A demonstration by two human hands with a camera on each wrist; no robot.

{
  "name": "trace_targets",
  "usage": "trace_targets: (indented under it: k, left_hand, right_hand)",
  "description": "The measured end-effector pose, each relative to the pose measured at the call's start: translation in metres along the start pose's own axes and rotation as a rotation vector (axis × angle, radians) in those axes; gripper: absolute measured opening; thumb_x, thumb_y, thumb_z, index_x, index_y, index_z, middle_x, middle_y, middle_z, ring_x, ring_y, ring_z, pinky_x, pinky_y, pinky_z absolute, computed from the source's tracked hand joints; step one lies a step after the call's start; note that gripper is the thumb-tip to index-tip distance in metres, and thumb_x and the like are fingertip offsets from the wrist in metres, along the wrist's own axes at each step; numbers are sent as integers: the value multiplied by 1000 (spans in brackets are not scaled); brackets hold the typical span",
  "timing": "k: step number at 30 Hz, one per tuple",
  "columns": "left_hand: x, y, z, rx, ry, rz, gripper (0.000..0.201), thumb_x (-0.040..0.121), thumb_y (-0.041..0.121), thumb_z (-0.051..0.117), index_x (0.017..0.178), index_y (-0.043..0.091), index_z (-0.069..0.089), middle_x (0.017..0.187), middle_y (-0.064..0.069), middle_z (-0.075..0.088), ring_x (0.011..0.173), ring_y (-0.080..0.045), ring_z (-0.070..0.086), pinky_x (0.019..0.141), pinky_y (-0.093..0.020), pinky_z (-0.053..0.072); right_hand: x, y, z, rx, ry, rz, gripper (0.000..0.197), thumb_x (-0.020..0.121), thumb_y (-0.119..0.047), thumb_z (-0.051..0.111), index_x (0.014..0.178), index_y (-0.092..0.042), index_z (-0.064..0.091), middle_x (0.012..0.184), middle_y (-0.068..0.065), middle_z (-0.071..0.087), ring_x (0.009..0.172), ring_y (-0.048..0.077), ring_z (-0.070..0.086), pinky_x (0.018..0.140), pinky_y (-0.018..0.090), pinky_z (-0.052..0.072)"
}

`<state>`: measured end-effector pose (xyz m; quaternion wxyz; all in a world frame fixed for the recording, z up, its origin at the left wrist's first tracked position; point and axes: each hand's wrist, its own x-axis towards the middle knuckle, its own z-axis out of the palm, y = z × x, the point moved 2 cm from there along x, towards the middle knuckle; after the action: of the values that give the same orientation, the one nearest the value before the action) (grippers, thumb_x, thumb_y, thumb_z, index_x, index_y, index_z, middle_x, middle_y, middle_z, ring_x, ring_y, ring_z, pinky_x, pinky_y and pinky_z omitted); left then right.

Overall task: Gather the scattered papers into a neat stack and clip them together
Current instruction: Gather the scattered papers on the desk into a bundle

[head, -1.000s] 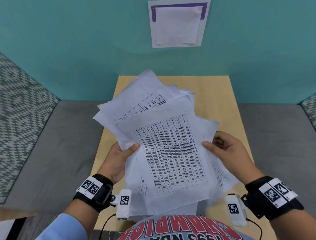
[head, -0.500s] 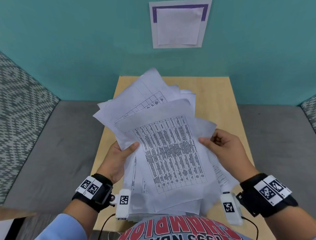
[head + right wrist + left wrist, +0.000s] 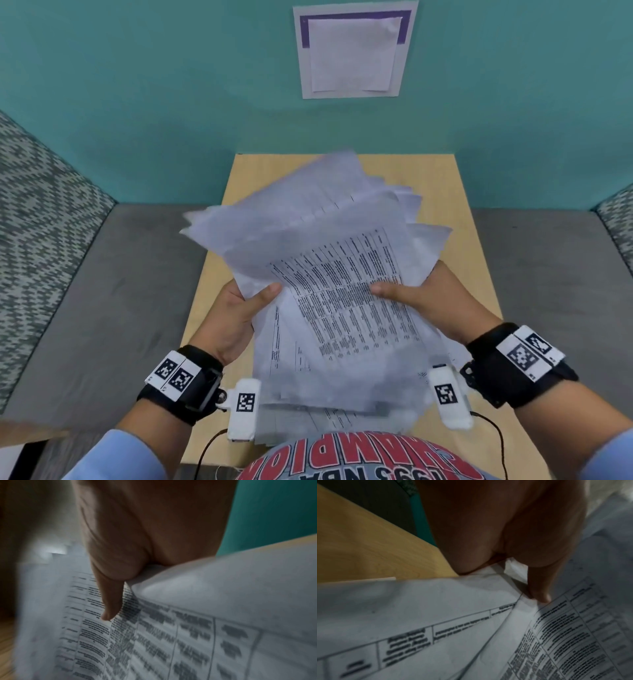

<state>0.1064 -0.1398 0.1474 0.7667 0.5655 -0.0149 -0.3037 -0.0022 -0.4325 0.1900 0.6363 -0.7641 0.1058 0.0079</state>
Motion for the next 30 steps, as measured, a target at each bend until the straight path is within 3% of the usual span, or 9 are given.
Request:
trace_targets:
  k: [4, 10, 13, 15, 17, 20, 24, 27, 30]
  left_hand:
    - [-3, 7, 5, 13, -70, 83, 41, 81, 19, 88, 120, 12, 78, 121, -8, 79, 113, -24, 75, 96, -37, 60]
    - [-9, -9, 30, 378, 82, 55, 11, 99, -6, 67, 106, -10, 73, 89, -18, 76, 91, -24, 75, 70, -11, 56]
    - [-15, -18, 47, 489, 205, 77, 39, 96, 12, 74, 85, -25, 68, 80, -29, 66, 86, -32, 63, 54, -36, 49]
    - [-12, -20, 48, 511, 226, 95, 30, 90, 26, 79, 71, 4, 72, 55, 3, 71, 60, -15, 71, 64, -31, 49]
    - [-8, -22, 46, 499, 242, 129, 14, 91, 12, 79, 80, 8, 72, 57, 21, 69, 72, -4, 76, 73, -11, 51]
    - [0, -25, 47, 512, 106, 162, 19, 92, -1, 77, 105, 13, 75, 95, 16, 83, 97, 1, 76, 89, -18, 56]
    - [12, -39, 32, 559, 156, 136, 16, 95, 12, 78, 111, 10, 77, 108, -10, 82, 103, -24, 76, 94, -43, 57]
    - [12, -37, 33, 465, 203, 153, 24, 93, 11, 79, 112, 26, 76, 108, 10, 83, 104, -7, 76, 91, -24, 59]
    - [16, -32, 30, 410, 204, 158, 38, 91, 11, 81, 110, 43, 75, 108, 18, 80, 101, -4, 74, 95, -18, 57]
  right_hand:
    - [-5, -1, -1, 188, 95, -146, 39, 79, -17, 85, 115, -8, 76, 107, 0, 83, 102, 9, 76, 90, 22, 59]
    - [-21, 63, 24, -79, 323, 51, 51, 78, -71, 69, 63, -22, 68, 56, -12, 63, 53, -1, 53, 57, 19, 46]
    - [-23, 73, 37, -60, 325, 118, 58, 92, -28, 78, 41, -27, 50, 37, -13, 39, 36, 1, 35, 47, 21, 32]
    - [-26, 72, 36, -71, 355, 45, 52, 95, -15, 76, 50, -35, 58, 43, -19, 50, 44, -6, 49, 53, 10, 37]
    - [-26, 71, 33, -52, 330, -3, 10, 94, -30, 77, 84, -32, 75, 74, -25, 72, 77, -21, 64, 73, -2, 41]
    - [-24, 79, 33, -50, 295, 22, 49, 81, -59, 78, 118, -27, 75, 115, -19, 78, 114, -8, 68, 102, 18, 50]
    - [-15, 84, 29, -171, 287, 71, 24, 95, -22, 75, 90, -44, 69, 83, -42, 73, 84, -20, 68, 85, 18, 51]
    - [-7, 75, 30, -92, 314, 0, 28, 98, -17, 72, 92, -44, 70, 87, -36, 76, 86, -18, 69, 76, 4, 48]
    - [-4, 67, 30, -28, 388, -75, 21, 98, -22, 72, 108, -40, 69, 101, -15, 78, 95, -3, 72, 83, 11, 54]
